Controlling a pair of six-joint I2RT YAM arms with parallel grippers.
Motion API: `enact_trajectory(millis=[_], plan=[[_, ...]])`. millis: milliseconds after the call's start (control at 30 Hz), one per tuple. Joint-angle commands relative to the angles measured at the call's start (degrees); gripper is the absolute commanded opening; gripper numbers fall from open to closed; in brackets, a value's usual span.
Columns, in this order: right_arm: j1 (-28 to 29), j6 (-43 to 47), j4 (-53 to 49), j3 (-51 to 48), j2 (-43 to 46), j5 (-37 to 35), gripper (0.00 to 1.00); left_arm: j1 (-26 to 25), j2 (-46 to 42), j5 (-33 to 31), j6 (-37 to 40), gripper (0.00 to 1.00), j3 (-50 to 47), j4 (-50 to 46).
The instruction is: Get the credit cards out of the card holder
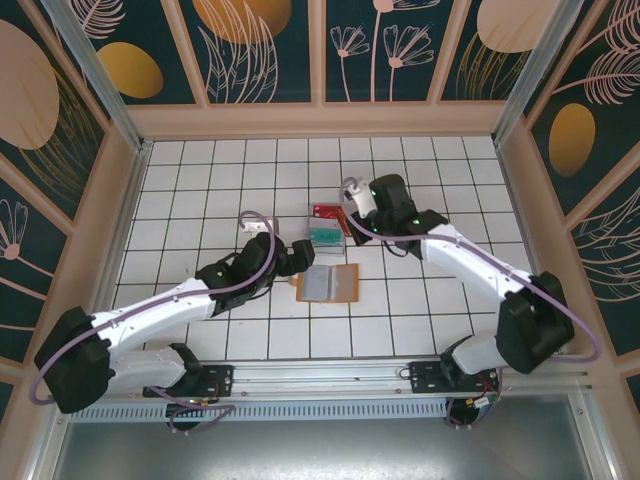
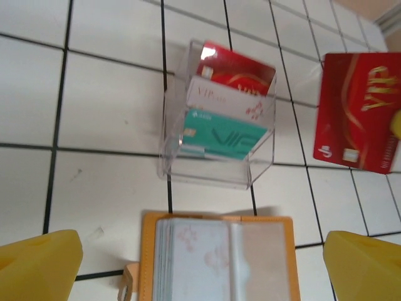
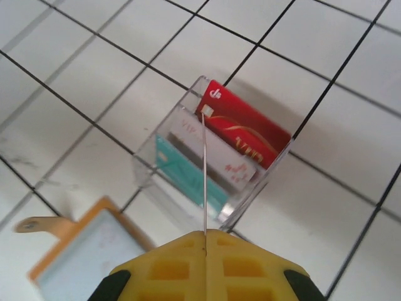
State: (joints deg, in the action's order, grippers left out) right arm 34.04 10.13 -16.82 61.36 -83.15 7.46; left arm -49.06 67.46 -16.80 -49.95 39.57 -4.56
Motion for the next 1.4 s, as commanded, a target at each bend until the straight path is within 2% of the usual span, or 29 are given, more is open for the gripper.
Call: enact_trajectory(millis=[0, 300, 567, 900, 933, 967, 1000, 1167, 1367], plan=[[1.0, 15.42, -4.51, 6.66, -4.76, -6.58, 0.0, 0.11, -2.09, -5.36, 0.32, 0.99, -1.99, -2.89], [5.89, 31.16, -5.05, 15.92, -17.11, -16.25, 0.0, 0.11, -10.65, -10.08, -3.78, 0.98, -7.34, -4.42], [8.03, 34.57, -3.22, 17.16, -22.29, -21.73, 0.0, 0.1, -16.13, -12.56, -5.75, 0.98, -9.95, -6.23], [9.0, 35.94, -4.02, 18.61, -24.86, -21.7, 0.0, 0.1, -17.18, -12.91, -6.38, 0.98, -10.88, -7.04], [9.03, 35.75, -3.93, 18.7, -24.78, -21.79, 0.01, 0.1, -17.19, -12.89, -6.39, 0.99, -10.98, -6.97], [9.02, 35.66, -3.62, 18.71, -24.89, -22.15, 0.08, 0.13, -17.27, -12.84, -6.45, 0.99, -10.99, -6.87], [9.02, 35.45, -3.21, 18.79, -25.08, -22.81, 0.1, 0.1, -17.32, -12.78, -6.4, 0.98, -11.09, -6.78], [8.95, 34.34, -0.15, 19.19, -26.31, -26.59, 0.18, 0.1, -17.43, -12.56, -6.43, 0.98, -11.23, -6.6], [8.68, 33.14, 1.92, 20.99, -28.27, -30.25, 0.21, 0.11, -18.14, -12.34, -6.65, 0.98, -11.66, -6.69]])
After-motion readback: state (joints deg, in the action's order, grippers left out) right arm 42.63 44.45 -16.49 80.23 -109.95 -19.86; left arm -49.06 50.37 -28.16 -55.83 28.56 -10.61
